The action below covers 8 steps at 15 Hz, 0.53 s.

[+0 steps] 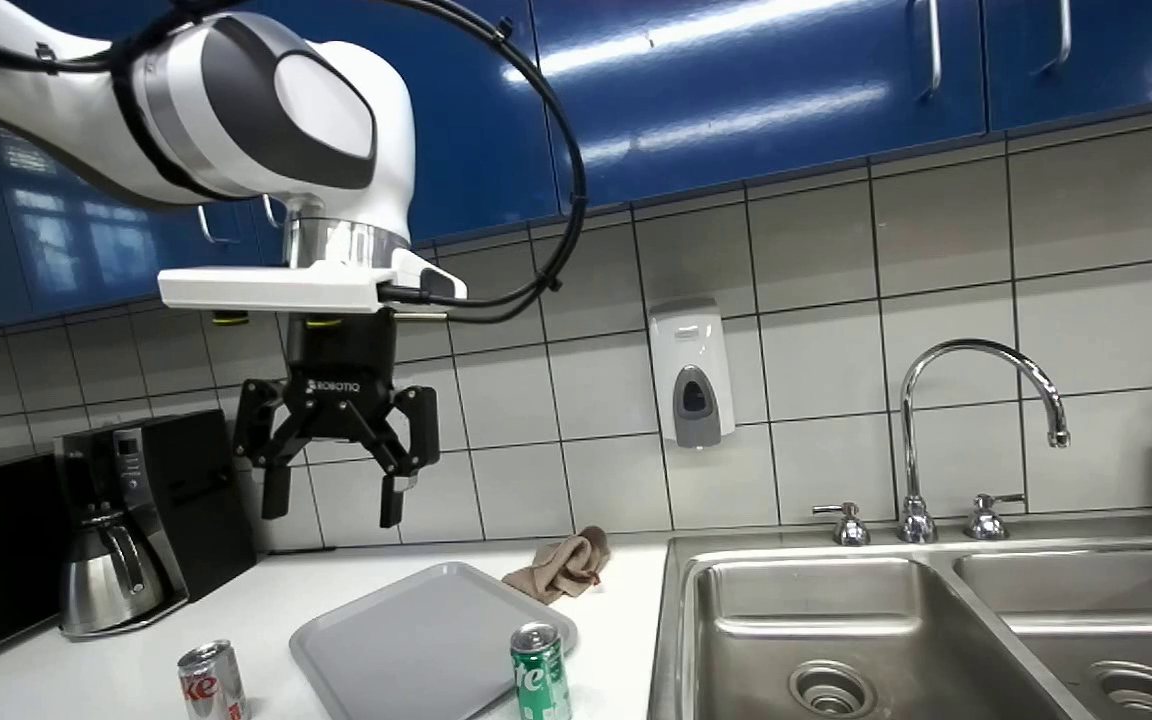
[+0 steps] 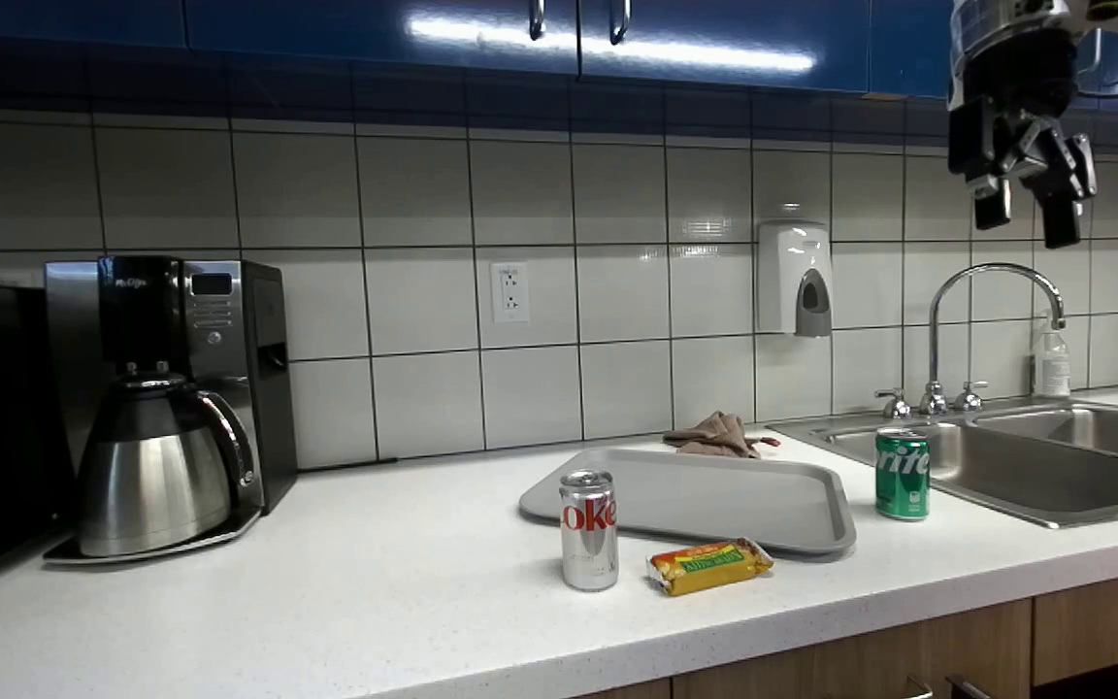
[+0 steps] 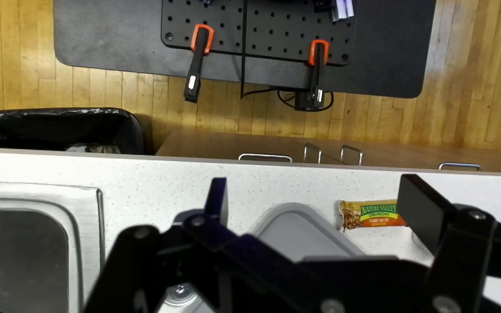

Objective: Take the sprite and coke from countertop and put them on the grey tray

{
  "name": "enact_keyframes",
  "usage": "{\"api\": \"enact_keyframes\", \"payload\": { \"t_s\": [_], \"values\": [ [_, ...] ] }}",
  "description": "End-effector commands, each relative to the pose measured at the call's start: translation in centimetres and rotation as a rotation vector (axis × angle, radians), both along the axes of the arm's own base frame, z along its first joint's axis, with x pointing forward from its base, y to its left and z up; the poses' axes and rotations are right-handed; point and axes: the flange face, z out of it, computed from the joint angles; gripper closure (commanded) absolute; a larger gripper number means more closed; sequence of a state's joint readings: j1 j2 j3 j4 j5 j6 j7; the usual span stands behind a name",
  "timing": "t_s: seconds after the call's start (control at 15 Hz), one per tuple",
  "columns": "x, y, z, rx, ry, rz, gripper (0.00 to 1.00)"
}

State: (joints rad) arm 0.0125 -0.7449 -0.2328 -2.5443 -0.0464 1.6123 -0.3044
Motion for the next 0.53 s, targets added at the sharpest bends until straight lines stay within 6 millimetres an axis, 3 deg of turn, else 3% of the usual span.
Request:
{"api": "enact_keyframes", "payload": {
  "t_s": [0.0,0.47],
  "values": [
    [-0.8,-0.2,-1.6,-0.052,-0.031,-0.009,0.0],
    [-1.1,-1.8,-5.2,-0.118,-0.033,-0.059,0.0]
  ]
}}
